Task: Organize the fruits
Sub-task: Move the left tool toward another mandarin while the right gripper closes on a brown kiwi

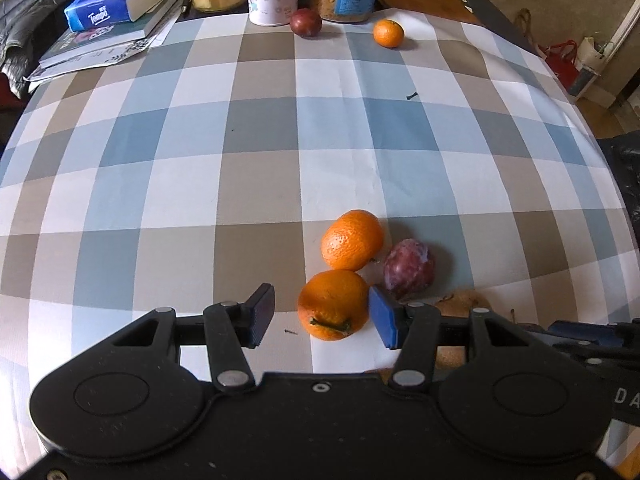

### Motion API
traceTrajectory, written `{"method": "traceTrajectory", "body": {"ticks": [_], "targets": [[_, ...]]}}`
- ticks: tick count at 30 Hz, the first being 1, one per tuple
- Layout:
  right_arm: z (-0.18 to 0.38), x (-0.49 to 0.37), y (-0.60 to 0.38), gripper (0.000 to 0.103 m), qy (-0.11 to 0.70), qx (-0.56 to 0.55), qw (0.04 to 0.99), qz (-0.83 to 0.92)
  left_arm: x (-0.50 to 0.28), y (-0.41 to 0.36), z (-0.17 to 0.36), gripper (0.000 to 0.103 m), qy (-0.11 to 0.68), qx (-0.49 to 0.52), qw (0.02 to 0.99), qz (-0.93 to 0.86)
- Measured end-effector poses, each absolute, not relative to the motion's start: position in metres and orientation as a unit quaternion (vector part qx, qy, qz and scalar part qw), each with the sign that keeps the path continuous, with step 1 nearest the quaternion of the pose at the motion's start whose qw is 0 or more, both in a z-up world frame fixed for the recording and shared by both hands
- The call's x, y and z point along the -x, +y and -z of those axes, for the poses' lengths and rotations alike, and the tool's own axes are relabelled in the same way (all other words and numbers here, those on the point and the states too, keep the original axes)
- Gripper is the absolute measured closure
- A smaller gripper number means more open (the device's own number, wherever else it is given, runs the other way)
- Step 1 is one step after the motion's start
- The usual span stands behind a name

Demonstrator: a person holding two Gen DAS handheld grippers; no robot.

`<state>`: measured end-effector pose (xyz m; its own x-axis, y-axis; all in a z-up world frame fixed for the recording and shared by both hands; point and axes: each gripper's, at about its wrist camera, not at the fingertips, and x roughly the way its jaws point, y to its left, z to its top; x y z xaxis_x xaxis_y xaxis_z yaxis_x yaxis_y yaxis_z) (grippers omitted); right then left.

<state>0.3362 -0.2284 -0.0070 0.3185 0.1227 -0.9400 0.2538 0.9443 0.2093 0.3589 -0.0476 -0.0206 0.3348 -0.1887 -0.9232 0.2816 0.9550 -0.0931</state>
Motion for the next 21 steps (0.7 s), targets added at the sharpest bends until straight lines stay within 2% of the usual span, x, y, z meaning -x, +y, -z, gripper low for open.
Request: {"method": "traceTrajectory", "body": {"ticks": [21], "targets": [[0.013,-0.348,-0.206,0.067,0.590,-0.166,0.789,0.054,-0.369,-0.035,0.039,0.041,0.541,-0.042,0.821,0.180]]}}
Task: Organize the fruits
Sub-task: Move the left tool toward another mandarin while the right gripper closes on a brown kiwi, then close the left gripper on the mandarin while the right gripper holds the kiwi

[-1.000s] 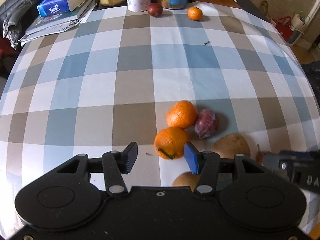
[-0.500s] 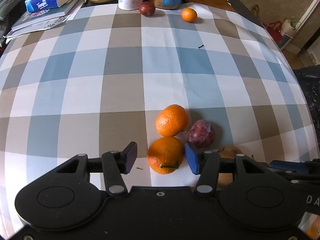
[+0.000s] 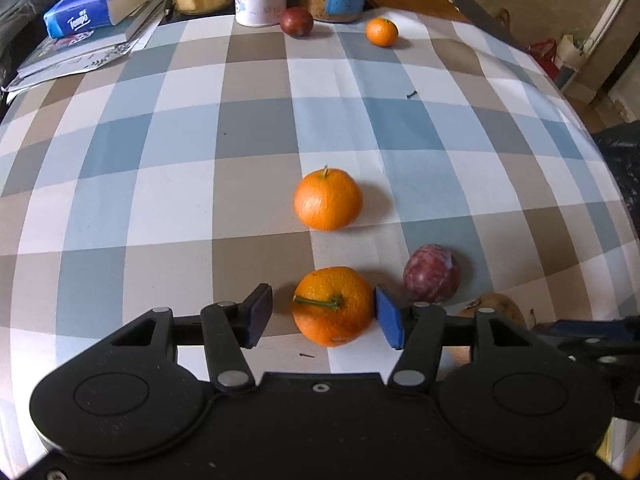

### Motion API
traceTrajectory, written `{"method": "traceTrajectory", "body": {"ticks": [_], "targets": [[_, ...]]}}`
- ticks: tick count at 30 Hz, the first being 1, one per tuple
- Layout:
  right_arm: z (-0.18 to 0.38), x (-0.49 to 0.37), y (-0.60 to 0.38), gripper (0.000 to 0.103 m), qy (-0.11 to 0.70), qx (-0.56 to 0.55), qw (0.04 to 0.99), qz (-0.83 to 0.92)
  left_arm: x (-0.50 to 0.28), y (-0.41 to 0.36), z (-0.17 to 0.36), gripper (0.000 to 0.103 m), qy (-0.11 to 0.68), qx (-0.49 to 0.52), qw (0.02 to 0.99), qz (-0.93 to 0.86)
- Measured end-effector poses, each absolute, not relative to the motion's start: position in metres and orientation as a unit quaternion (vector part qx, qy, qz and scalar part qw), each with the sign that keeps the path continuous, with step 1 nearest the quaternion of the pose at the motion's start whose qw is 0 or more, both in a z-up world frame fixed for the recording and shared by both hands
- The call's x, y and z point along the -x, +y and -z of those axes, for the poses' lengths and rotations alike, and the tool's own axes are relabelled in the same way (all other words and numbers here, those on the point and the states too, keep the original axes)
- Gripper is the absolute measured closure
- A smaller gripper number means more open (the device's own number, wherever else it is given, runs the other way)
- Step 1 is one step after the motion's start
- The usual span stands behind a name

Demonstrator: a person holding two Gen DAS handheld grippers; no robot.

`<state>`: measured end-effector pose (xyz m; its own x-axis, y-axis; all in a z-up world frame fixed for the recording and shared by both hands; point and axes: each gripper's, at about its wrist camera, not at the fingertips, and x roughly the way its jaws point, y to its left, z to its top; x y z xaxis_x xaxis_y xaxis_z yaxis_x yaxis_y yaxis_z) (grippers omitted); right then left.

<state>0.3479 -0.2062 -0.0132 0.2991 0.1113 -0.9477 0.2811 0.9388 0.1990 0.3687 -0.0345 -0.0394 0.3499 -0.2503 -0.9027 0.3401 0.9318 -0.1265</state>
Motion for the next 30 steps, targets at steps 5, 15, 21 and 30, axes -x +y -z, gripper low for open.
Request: {"method": "traceTrajectory", "body": {"ticks": [5,15,21,30], "targets": [[0.019,-0.349,-0.202,0.067,0.587,-0.190,0.786,0.047,-0.367,-0.028,0.045,0.037,0.528,-0.028,0.826,0.195],[0.019,-0.356,-0.183,0.061,0.576,-0.155,0.800,0.067,-0.372,-0.017,0.045,0.036,0.526,0.000,0.826,0.201],[0.020,-0.362,-0.178,0.055,0.571,-0.135,0.806,0.079,-0.380,-0.003,0.044,0.036,0.534,0.026,0.825,0.185],[0.022,-0.368,-0.179,0.053,0.565,-0.132,0.810,0.088,-0.389,0.015,0.044,0.036,0.538,0.056,0.825,0.166]]}}
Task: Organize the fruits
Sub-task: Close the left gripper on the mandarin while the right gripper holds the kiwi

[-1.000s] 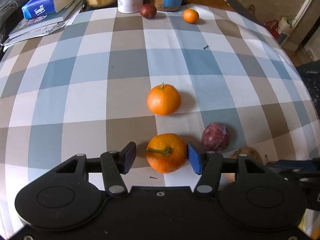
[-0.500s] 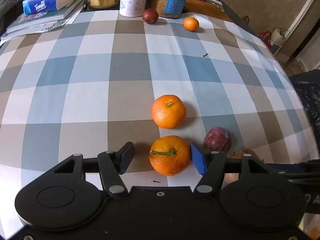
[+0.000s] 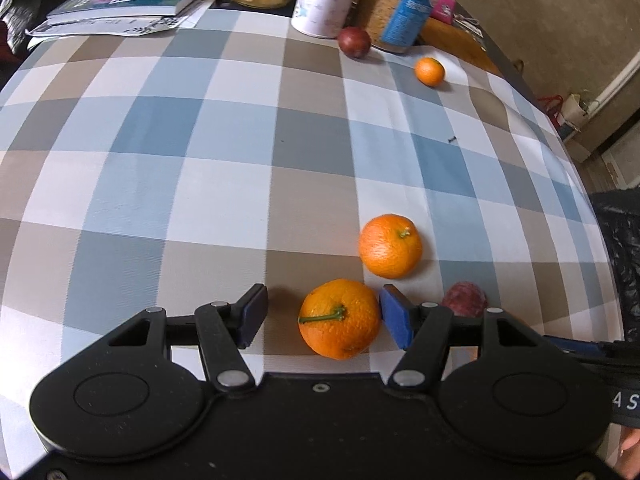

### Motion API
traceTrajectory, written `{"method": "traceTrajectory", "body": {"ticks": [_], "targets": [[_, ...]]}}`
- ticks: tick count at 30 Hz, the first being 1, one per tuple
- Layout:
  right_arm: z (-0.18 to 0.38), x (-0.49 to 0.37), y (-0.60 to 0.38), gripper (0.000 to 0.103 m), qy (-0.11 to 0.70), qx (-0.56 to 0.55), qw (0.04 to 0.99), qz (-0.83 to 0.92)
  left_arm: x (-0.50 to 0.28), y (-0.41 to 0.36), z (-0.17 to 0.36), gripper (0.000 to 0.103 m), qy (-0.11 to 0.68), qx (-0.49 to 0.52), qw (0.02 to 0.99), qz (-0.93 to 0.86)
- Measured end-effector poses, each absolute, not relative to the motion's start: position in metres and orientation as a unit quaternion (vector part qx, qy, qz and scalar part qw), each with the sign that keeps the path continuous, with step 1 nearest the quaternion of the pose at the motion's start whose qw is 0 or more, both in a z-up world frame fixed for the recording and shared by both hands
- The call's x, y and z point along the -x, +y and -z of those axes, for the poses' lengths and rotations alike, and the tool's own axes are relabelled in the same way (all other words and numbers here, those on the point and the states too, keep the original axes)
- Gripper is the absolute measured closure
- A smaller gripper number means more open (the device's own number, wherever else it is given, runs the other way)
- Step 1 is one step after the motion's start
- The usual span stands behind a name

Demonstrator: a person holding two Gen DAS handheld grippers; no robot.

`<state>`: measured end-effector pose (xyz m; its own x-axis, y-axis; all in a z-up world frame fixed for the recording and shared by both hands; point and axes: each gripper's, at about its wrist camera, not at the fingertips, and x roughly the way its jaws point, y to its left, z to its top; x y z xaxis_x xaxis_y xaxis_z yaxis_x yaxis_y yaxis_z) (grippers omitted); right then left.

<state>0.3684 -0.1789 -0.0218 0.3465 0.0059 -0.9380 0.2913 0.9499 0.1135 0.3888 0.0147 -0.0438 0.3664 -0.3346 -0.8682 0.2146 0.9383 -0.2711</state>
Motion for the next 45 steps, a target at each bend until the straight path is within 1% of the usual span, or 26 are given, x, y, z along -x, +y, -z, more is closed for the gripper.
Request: {"method": "traceTrajectory", "body": {"ticks": [8,14,27,38,45], "targets": [[0.022,-0.371,-0.180,0.051,0.561,-0.137,0.811,0.092,-0.388,0.019,0.036,0.046,0.521,0.062,0.833,0.173],[0.022,-0.373,-0.177,0.051,0.563,-0.128,0.811,0.093,-0.389,0.024,0.034,0.042,0.516,0.061,0.840,0.158],[0.022,-0.373,-0.179,0.051,0.576,-0.136,0.802,0.088,-0.397,0.049,0.025,0.042,0.492,0.058,0.865,0.073],[0.023,-0.369,-0.181,0.051,0.590,-0.144,0.791,0.079,-0.397,0.051,0.025,0.042,0.492,0.053,0.866,0.070],[0.024,-0.368,-0.181,0.051,0.591,-0.142,0.790,0.079,-0.394,0.051,0.021,0.044,0.490,0.079,0.861,0.111]]}}
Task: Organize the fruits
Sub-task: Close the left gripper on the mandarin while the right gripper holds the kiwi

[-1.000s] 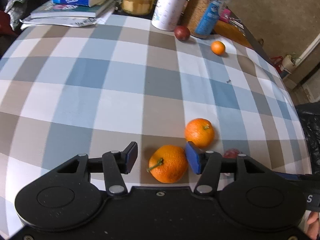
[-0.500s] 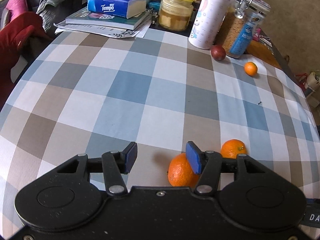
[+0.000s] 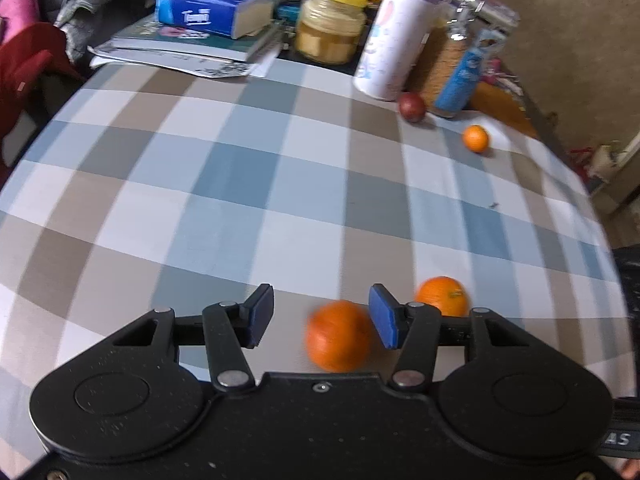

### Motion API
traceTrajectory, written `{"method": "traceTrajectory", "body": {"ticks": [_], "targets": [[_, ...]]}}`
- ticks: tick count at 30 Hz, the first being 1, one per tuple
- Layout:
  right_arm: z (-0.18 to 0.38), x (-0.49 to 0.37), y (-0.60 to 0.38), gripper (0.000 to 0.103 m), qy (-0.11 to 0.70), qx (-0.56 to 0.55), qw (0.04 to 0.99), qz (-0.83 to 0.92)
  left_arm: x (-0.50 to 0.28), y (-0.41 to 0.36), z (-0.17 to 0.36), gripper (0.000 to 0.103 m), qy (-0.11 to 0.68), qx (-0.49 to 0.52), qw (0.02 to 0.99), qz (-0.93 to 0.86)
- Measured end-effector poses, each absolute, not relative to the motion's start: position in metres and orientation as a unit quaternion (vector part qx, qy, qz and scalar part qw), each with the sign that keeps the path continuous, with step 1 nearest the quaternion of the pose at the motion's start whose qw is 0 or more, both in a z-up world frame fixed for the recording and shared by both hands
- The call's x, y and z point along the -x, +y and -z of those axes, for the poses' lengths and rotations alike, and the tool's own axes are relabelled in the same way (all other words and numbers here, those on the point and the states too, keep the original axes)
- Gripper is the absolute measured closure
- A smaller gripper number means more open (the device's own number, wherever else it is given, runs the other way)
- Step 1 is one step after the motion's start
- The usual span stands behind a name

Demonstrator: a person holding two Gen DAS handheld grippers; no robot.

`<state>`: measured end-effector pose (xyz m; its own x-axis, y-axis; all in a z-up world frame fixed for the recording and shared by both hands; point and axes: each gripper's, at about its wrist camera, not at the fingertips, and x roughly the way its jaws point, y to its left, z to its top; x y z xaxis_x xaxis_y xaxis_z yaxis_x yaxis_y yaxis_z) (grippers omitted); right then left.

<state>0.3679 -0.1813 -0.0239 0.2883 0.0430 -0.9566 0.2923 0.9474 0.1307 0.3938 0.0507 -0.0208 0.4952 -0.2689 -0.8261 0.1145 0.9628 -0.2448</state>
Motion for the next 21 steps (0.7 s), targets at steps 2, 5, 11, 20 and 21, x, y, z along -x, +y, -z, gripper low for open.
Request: {"method": "traceTrajectory", "body": {"ticks": [2,5,11,20,21], "targets": [[0.024,-0.368,-0.181,0.050,0.592,-0.144,0.789,0.079,-0.393,0.048,0.020,0.039,0.489,0.079,0.860,0.121],[0.024,-0.368,-0.181,0.050,0.594,-0.148,0.787,0.080,-0.393,0.043,0.022,0.039,0.494,0.061,0.859,0.120],[0.024,-0.368,-0.181,0.051,0.595,-0.152,0.785,0.080,-0.399,0.044,0.031,0.039,0.504,0.056,0.856,0.101],[0.025,-0.368,-0.182,0.050,0.595,-0.152,0.785,0.079,-0.402,0.037,0.043,0.039,0.517,0.039,0.850,0.094],[0.025,-0.369,-0.182,0.050,0.595,-0.151,0.785,0.078,-0.402,0.036,0.043,0.039,0.518,0.036,0.850,0.094]]}}
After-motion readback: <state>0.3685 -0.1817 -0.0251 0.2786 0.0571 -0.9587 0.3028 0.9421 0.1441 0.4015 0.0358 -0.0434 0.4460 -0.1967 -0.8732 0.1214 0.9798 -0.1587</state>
